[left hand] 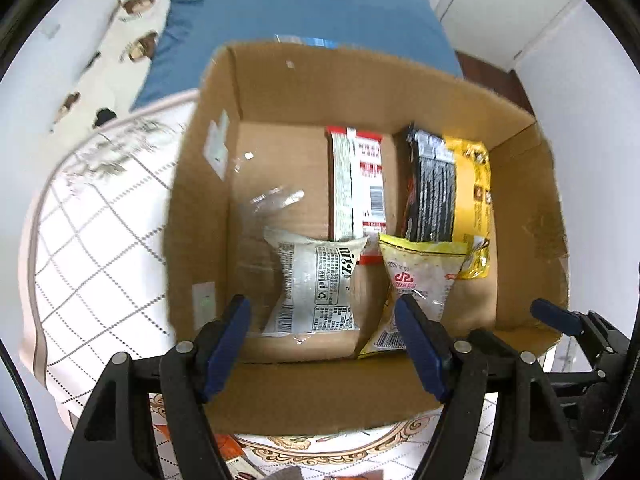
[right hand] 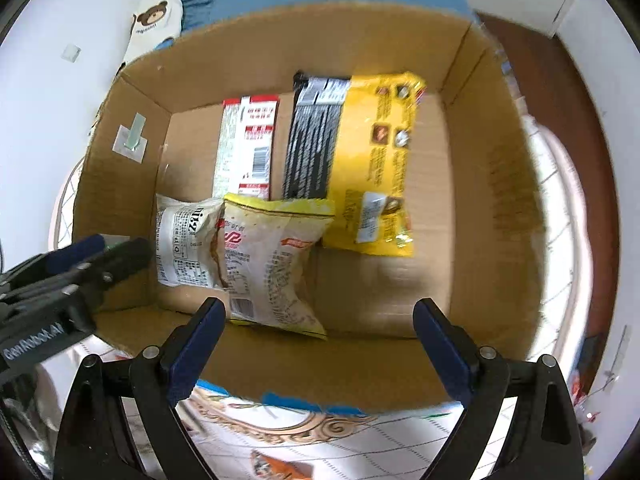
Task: Organize snacks
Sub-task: 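Lift both tools out of the box back toward the snack pile, then grasp the Franzzi cookie pack with the left tool while the right tool grasps the panda-print bag, then carry the Franzzi pack and panda bag into the box and open both tools, then lift both tools out of the box back toward the snack pile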
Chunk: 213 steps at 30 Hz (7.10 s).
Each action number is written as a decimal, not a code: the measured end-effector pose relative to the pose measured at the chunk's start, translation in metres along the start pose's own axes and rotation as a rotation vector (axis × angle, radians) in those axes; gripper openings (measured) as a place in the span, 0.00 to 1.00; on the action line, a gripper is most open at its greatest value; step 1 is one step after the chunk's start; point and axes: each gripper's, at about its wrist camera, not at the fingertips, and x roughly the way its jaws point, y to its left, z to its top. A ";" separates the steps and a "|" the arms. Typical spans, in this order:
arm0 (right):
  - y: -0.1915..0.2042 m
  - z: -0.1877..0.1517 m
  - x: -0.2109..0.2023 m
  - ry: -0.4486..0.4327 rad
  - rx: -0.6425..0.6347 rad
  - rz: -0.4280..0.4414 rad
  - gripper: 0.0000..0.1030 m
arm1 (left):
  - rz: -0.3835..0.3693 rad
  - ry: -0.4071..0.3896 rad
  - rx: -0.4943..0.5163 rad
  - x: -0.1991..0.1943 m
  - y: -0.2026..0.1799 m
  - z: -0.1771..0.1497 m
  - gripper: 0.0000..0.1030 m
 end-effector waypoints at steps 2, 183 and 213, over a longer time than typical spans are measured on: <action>0.001 -0.006 -0.013 -0.035 -0.005 -0.012 0.94 | 0.007 -0.040 0.002 -0.011 0.000 -0.006 0.71; -0.029 -0.002 -0.037 -0.146 0.068 -0.065 0.93 | 0.048 -0.180 0.038 -0.030 0.007 0.021 0.80; 0.030 -0.125 -0.115 -0.340 -0.007 0.044 0.93 | 0.080 -0.383 -0.048 -0.116 0.048 -0.129 0.80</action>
